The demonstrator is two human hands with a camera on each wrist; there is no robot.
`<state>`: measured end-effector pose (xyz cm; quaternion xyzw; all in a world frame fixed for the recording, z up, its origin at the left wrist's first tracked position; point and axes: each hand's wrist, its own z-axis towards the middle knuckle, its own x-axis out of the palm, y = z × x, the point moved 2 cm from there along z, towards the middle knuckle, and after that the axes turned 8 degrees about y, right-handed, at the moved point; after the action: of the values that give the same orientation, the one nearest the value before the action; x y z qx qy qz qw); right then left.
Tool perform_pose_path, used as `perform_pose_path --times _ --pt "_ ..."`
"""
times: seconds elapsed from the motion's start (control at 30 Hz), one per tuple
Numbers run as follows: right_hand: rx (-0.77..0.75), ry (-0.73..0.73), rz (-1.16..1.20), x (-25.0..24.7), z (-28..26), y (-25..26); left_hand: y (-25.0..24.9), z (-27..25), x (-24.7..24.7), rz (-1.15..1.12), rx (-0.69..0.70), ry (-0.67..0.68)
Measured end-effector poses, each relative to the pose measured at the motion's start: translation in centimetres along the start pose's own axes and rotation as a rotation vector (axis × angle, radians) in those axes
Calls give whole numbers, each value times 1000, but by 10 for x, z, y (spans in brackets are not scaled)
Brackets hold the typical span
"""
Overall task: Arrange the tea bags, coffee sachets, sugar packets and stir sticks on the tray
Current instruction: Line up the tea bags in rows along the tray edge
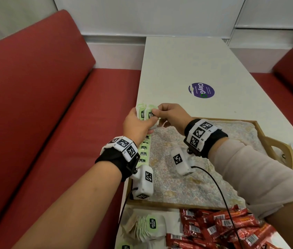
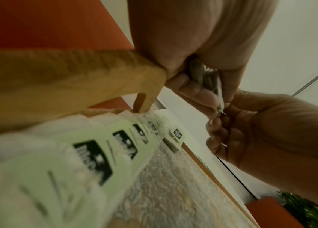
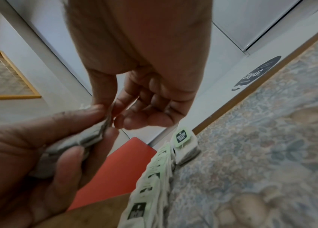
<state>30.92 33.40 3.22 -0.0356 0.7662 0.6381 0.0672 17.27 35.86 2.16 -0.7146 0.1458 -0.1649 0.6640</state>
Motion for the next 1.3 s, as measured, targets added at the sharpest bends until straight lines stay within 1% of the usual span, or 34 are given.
perform_pose_path --times 0.17,0.27,0.37,0.53,0.67,0.77,0.87,0.97,1.17,1.3 --pt "-14 -36 -33 -2 -2 4 -1 3 -3 -59 -56 70" --pt "-22 -53 -39 -2 -3 6 -3 3 -4 -140 -113 75" --pt "-12 -88 -28 -1 -1 5 -3 4 -5 -143 -107 58" --pt "-5 -254 -52 -9 1 2 -3 1 -2 -100 -58 -20" --pt "86 -322 -78 -23 5 -12 -3 0 0 -83 -33 -69" --pt "172 -316 -135 -25 7 -23 -3 -1 0 -84 -30 -81" --pt "237 -238 -163 -22 8 -29 -2 0 0 -88 -33 -79" --pt "260 -177 -163 -17 10 -30 -2 -1 0 -92 -33 -84" --pt "262 -252 -297 -15 25 -31 -2 -2 -1 -102 -31 -87" --pt "256 -283 -346 -13 34 -30 -2 -2 -1 -109 -33 -87"
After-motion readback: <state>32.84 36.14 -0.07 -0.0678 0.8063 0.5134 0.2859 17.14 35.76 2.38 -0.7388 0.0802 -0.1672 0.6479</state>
